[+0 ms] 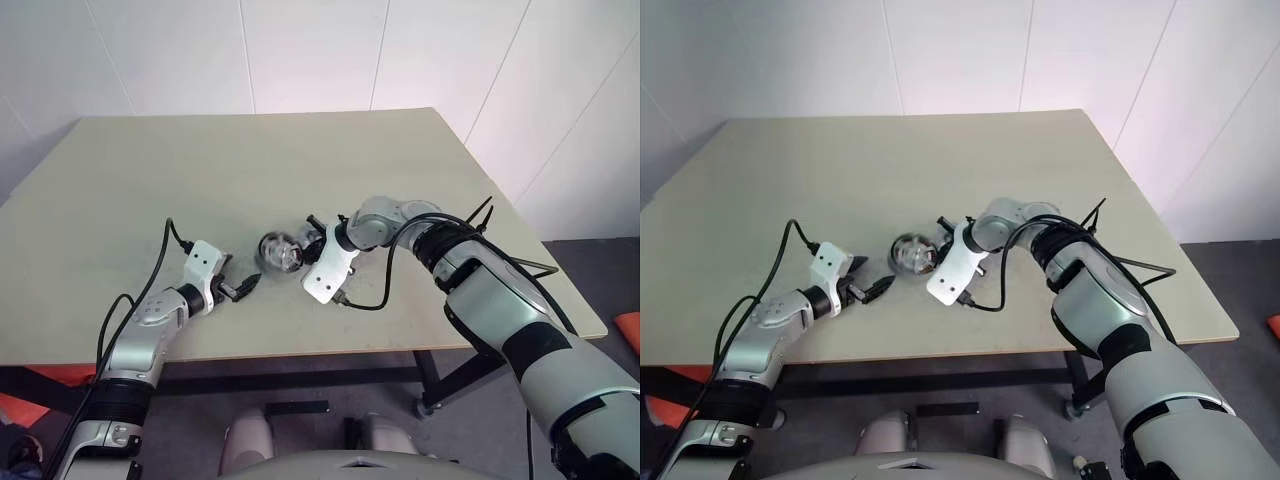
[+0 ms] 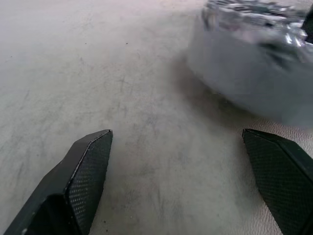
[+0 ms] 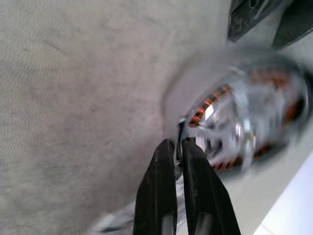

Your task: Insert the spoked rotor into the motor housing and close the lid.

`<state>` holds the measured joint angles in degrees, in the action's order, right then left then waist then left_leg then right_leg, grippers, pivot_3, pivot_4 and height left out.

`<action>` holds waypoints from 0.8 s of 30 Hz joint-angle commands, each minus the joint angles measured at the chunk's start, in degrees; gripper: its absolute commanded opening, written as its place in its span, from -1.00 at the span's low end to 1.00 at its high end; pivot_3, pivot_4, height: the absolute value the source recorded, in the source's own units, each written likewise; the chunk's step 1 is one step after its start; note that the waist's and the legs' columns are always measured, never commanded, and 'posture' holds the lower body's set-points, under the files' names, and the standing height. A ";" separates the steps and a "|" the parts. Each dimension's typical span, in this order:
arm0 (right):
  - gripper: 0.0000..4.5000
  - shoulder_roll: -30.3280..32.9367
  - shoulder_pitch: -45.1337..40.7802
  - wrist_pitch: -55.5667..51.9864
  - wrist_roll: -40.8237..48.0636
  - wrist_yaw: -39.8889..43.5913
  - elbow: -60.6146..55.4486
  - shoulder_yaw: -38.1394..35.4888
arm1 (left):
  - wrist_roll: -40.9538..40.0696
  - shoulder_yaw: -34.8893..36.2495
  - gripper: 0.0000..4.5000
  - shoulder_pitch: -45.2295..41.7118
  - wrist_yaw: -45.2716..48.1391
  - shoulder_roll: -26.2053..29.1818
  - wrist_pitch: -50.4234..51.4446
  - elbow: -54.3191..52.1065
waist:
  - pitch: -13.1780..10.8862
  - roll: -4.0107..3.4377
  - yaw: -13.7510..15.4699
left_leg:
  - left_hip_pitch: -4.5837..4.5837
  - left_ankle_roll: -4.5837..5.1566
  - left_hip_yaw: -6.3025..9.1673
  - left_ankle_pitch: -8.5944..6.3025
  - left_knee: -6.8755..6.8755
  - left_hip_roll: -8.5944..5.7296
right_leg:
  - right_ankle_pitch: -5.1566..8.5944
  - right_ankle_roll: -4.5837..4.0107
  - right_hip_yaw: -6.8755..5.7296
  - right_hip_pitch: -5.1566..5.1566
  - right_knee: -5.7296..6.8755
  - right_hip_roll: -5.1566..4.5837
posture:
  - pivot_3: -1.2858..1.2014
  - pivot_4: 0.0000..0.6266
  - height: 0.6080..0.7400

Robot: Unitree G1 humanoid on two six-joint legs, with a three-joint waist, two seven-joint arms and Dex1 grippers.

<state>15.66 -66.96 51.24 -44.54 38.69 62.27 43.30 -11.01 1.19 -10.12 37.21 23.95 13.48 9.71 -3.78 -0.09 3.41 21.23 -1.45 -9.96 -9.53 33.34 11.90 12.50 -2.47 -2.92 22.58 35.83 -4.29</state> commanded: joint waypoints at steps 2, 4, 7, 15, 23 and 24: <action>-0.99 -0.12 -1.19 -1.67 2.45 0.97 -0.96 -2.03 | 0.31 0.02 1.00 -0.75 0.00 0.16 -0.71 0.27 | 0.00 0.00 0.02 | 0.00 0.00 0.00 0.00 0.00 0.00 | 0.00 0.00 0.01 0.00 -0.01 0.00 | 0.03 -1.00 1.00; -0.99 -0.23 -1.18 -2.63 3.99 2.60 -1.53 -2.90 | 0.33 0.02 1.00 -0.77 -0.01 0.16 -0.73 0.35 | 0.00 -0.01 0.06 | 0.00 0.00 0.00 0.00 0.00 0.00 | 0.00 0.00 0.00 0.01 0.00 0.00 | 0.03 -1.00 1.00; -0.99 -0.24 -1.27 -3.42 5.82 4.60 -2.94 -3.77 | 0.33 -0.03 1.00 -0.77 0.02 0.16 -0.75 0.43 | -0.01 -0.01 0.12 | 0.02 0.00 0.00 0.00 0.00 0.01 | 0.00 0.00 0.00 0.02 0.00 0.00 | 0.03 -1.00 1.00; -0.99 -0.31 -2.09 -5.71 6.97 5.23 -4.09 -4.82 | 0.35 -0.11 1.00 -1.09 0.11 0.20 -1.19 1.15 | -0.01 -0.01 0.40 | 0.11 0.00 0.00 0.00 0.00 0.01 | 0.00 0.00 0.00 0.12 0.00 0.00 | 0.03 -1.00 1.00; -0.73 0.61 -0.77 -4.89 14.30 13.93 -8.43 -7.23 | 0.35 -0.10 1.00 -1.30 0.17 0.30 -1.49 1.62 | -0.01 -0.01 0.45 | 0.12 0.00 0.00 0.00 0.00 0.02 | 0.00 0.00 0.00 0.13 0.01 0.00 | 0.03 -1.00 1.00; -0.65 0.79 -0.57 -5.17 14.25 13.89 -9.13 -7.30 | 0.37 -0.12 1.00 -1.35 0.18 0.29 -1.52 1.67 | -0.01 -0.01 0.44 | 0.12 0.00 0.00 0.00 0.00 0.03 | 0.00 0.00 0.00 0.13 0.00 0.00 | 0.03 -1.00 1.00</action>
<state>16.02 -66.72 45.74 -33.16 51.71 56.23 38.23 -10.94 0.79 -10.79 37.49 23.95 12.29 10.94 -3.79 -0.10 3.85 21.33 -1.45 -9.96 -9.53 33.33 11.94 12.50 -2.47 -2.92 22.70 35.84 -4.29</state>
